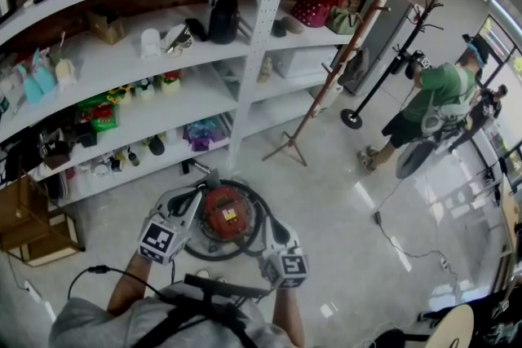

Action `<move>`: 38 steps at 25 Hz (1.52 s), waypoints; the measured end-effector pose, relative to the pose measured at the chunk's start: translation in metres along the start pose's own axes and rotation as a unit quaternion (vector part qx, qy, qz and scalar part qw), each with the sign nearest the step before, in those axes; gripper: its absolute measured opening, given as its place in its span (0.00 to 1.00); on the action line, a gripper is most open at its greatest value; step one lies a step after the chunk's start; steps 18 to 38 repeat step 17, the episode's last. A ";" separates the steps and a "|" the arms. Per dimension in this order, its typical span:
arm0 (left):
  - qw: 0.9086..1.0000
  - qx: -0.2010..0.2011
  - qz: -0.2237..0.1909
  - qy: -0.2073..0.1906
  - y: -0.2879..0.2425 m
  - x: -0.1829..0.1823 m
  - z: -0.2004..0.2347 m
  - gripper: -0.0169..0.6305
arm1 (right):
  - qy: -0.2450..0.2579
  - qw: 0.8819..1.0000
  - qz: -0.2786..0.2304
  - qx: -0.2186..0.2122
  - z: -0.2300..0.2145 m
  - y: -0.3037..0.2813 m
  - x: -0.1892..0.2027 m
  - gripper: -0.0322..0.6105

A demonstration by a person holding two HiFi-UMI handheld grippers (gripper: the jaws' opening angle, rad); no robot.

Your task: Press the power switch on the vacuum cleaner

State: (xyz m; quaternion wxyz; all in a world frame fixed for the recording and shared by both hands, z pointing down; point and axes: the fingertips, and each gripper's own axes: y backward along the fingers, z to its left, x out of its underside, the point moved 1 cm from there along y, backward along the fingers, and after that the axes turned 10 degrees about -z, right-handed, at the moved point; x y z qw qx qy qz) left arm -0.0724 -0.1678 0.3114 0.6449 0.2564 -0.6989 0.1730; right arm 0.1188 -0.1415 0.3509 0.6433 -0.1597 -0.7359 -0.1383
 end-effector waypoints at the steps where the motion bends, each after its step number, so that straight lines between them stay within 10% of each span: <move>1: 1.000 0.000 0.000 0.000 0.000 0.000 0.000 0.04 | -0.002 1.000 0.000 0.000 0.000 0.000 0.000 0.07; 38: 1.000 -0.002 0.005 0.006 0.006 0.001 -0.008 0.04 | -0.002 1.000 0.000 -0.002 0.002 0.009 0.001 0.07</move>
